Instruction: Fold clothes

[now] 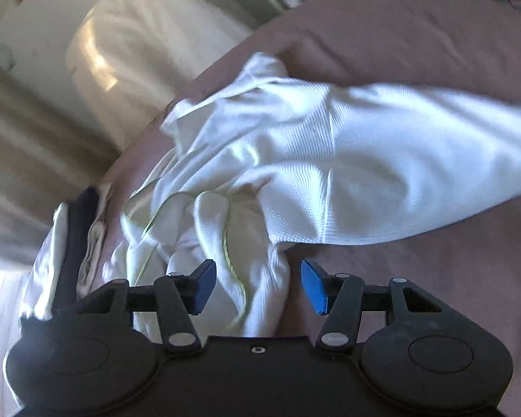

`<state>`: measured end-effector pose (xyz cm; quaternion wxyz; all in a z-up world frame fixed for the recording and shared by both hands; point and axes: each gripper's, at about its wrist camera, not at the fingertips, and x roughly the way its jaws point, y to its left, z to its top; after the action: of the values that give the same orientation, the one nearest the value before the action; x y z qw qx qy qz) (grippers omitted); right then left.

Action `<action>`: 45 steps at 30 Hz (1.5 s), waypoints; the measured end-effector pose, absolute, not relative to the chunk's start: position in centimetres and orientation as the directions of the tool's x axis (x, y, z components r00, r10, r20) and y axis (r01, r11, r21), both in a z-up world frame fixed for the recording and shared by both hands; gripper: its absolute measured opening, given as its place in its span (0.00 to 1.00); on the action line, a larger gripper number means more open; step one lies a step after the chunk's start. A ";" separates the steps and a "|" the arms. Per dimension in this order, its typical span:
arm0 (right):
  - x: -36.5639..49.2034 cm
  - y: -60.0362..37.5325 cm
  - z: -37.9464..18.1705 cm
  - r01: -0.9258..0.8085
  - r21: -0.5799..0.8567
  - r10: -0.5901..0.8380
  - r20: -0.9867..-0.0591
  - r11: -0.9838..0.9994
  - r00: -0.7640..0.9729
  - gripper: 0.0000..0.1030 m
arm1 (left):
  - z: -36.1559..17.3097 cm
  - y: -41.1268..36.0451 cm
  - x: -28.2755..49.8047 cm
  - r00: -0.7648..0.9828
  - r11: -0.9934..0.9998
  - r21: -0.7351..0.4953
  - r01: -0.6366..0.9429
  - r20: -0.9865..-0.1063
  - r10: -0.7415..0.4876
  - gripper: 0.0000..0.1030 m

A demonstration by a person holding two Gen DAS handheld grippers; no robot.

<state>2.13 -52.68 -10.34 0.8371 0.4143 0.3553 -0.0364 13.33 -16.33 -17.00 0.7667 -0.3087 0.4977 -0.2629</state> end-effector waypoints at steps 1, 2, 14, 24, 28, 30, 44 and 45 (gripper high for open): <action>3.0 -52.5 -11.2 0.377 0.689 0.237 -0.621 0.618 0.747 0.58 | -16.7 -16.7 13.3 0.371 0.693 -0.712 0.113 -0.617 -0.694 0.08; 3.8 -52.3 -11.9 0.394 0.713 0.250 -0.616 0.581 0.747 0.58 | -16.0 -16.6 13.1 0.395 0.709 -0.693 0.127 -0.621 -0.677 0.08; 2.7 -50.4 -10.0 0.467 0.291 -0.081 -0.775 0.835 0.627 0.46 | -0.1 -4.1 3.3 0.934 0.949 -0.315 0.014 -0.335 -0.126 0.03; 4.3 -46.0 -6.9 0.228 0.426 0.118 -0.646 0.875 0.755 0.61 | -5.3 -1.7 4.3 0.887 0.952 -0.291 -0.097 -0.459 -0.050 0.03; 7.7 -43.5 -8.7 0.191 0.329 0.102 -0.698 0.925 0.709 0.64 | -4.6 -1.1 5.8 0.870 0.985 -0.152 -0.086 -0.493 0.000 0.04; 9.3 -43.2 -9.9 0.219 0.299 0.071 -0.723 0.929 0.687 0.64 | -3.9 -1.9 7.5 0.873 0.998 -0.043 -0.045 -0.488 0.018 0.04; -2.0 -38.8 -7.2 0.045 -0.082 -0.094 -0.843 0.996 0.530 0.08 | -10.5 0.5 10.3 0.685 0.995 -0.004 -0.095 -0.726 0.063 0.05; -2.9 -39.1 -8.3 0.046 -0.081 -0.093 -0.867 0.996 0.489 0.08 | -11.4 0.6 9.7 0.679 0.995 -0.021 -0.098 -0.733 0.051 0.05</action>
<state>-2.92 -39.08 -8.33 0.8625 -0.0232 0.5038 -0.0404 9.68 0.59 -11.37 0.9157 -0.0293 0.3988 0.0406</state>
